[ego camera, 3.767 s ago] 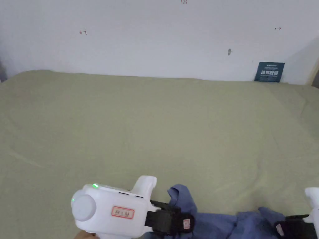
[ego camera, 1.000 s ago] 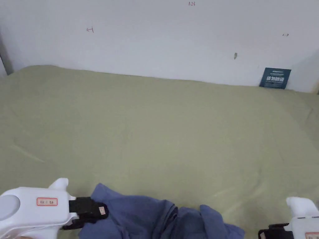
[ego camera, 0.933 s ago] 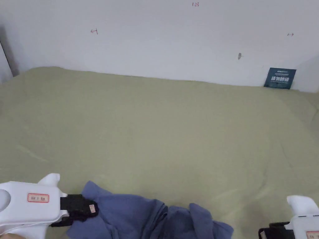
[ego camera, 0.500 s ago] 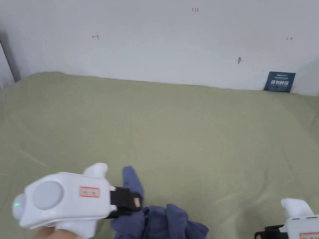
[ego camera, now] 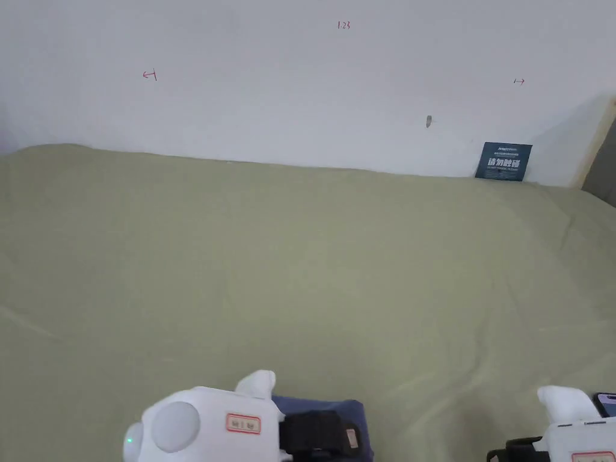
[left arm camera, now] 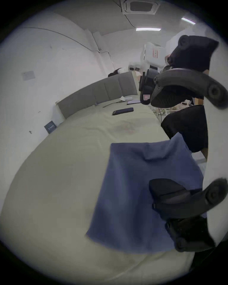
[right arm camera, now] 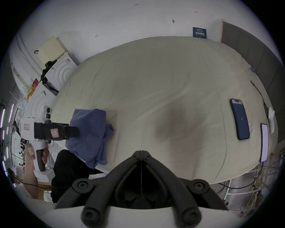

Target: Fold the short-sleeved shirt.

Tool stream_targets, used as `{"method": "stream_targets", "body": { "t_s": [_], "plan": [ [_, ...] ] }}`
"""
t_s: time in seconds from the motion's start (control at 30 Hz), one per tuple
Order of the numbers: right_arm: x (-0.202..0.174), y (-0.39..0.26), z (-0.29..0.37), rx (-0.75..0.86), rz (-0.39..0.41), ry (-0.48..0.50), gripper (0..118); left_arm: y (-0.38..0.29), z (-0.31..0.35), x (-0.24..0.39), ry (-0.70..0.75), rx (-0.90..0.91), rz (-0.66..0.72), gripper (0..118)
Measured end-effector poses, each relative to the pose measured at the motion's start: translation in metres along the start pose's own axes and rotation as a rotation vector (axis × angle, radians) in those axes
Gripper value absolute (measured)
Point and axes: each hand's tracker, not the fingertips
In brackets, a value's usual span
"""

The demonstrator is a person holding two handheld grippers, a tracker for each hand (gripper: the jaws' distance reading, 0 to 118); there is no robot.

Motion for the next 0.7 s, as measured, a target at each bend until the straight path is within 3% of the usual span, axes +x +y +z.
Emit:
{"method": "stream_targets", "body": {
  "t_s": [0.07, 0.13, 0.17, 0.23, 0.27, 0.33, 0.4, 0.47, 0.53, 0.7],
  "plan": [
    [0.0, 0.0, 0.0, 0.001, -0.002, 0.006, 0, 0.002, 0.018, -0.004, -0.04, 0.048, 0.004, 96],
    [-0.003, 0.001, -0.001, 0.004, 0.002, 0.008, 0, 0.003, 0.021, -0.012, -0.041, 0.055, -0.002, 82],
    [-0.005, 0.001, -0.002, 0.006, 0.004, 0.012, 0, 0.005, 0.017, -0.011, -0.035, 0.051, -0.004, 70],
    [-0.008, 0.002, -0.006, 0.007, -0.005, 0.018, 0, -0.001, -0.001, -0.01, -0.012, -0.028, -0.064, 29],
    [-0.01, 0.003, -0.009, 0.008, -0.01, 0.021, 0, -0.006, -0.012, -0.01, -0.029, -0.064, -0.099, 19],
    [-0.015, 0.002, -0.014, 0.005, -0.016, 0.032, 0, -0.022, -0.044, -0.011, -0.029, -0.145, -0.103, 16],
    [-0.021, 0.001, -0.019, -0.007, -0.005, 0.048, 0, -0.037, -0.069, -0.02, 0.059, -0.204, -0.055, 13],
    [-0.027, 0.001, -0.023, -0.016, 0.005, 0.05, 0, -0.048, -0.083, -0.033, 0.026, -0.214, 0.013, 1],
    [-0.031, 0.002, -0.028, -0.024, 0.01, 0.059, 0, -0.048, -0.077, -0.035, -0.056, -0.133, 0.101, 1],
    [-0.049, 0.006, -0.04, -0.027, 0.005, 0.099, 0, -0.032, -0.031, -0.014, -0.038, -0.107, 0.015, 0]
  ]
}}
